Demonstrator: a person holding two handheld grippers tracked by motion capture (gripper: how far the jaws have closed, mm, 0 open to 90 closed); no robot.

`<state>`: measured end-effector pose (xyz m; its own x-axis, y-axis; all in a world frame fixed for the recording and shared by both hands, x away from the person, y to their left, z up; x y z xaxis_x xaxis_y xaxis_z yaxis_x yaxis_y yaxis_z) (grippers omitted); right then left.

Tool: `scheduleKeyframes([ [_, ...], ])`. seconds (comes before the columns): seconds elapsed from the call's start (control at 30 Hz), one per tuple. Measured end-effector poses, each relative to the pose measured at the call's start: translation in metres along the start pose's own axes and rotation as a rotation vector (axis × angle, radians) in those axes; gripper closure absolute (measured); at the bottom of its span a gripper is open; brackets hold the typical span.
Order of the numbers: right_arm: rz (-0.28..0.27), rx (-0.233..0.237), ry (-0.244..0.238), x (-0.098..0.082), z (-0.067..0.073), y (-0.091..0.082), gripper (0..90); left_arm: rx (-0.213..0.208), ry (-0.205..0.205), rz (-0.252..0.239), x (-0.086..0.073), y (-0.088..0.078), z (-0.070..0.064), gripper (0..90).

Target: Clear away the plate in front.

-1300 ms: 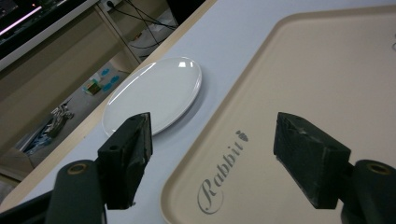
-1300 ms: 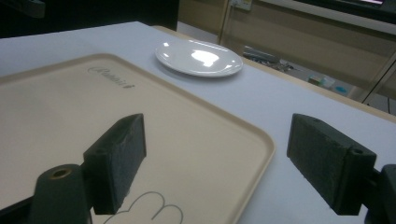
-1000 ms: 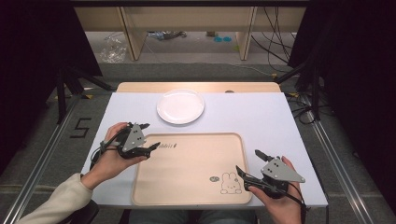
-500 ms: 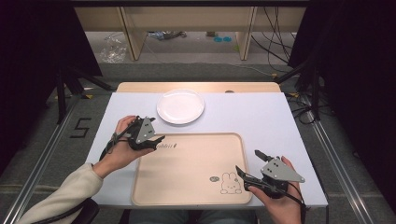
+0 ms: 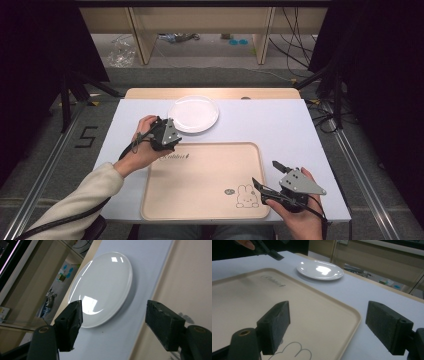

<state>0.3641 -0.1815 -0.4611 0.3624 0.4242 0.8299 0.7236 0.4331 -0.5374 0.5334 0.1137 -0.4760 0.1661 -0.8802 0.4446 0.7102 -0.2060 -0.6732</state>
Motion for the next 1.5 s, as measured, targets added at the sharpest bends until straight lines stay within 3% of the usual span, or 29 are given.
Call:
scheduleKeyframes([
  [0.2, -0.014, 0.005, -0.002, 0.001, 0.0, 0.001, 20.9, 0.003, 0.049, 0.012, 0.012, 0.013, 0.0, 31.5],
  [0.5, 0.006, 0.011, 0.001, -0.001, 0.001, 0.0, 21.1, -0.012, 0.063, 0.046, 0.016, 0.032, -0.001, 32.3],
  [0.83, 0.005, 0.009, 0.004, -0.001, 0.001, 0.001, 21.1, -0.028, 0.105, 0.102, 0.022, 0.054, -0.003, 33.9],
  [0.93, 0.011, 0.011, 0.006, -0.002, 0.0, 0.002, 21.1, -0.023, 0.135, 0.122, 0.024, 0.059, -0.004, 34.0],
  [1.03, 0.009, 0.011, 0.006, -0.002, 0.001, 0.001, 21.1, -0.018, 0.136, 0.128, 0.026, 0.065, -0.006, 34.0],
  [1.33, 0.014, 0.017, 0.003, -0.002, 0.001, 0.002, 21.2, -0.019, 0.173, 0.178, 0.021, 0.081, -0.011, 36.3],
  [1.5, 0.015, 0.017, 0.003, -0.003, 0.001, 0.002, 21.2, -0.01, 0.172, 0.193, 0.019, 0.087, -0.009, 37.5],
])
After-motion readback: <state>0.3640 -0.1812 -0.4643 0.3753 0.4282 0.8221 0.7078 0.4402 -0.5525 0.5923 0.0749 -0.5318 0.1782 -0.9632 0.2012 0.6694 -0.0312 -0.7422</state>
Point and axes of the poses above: each handheld gripper's, and its own axes: y roughly forward along the jaws, x roughly out of its top, z roughly to its left, the point moved 9 cm from there along y, roughly forward along the jaws, and after that the axes turned 13 degrees about z, right-handed, at the moved point
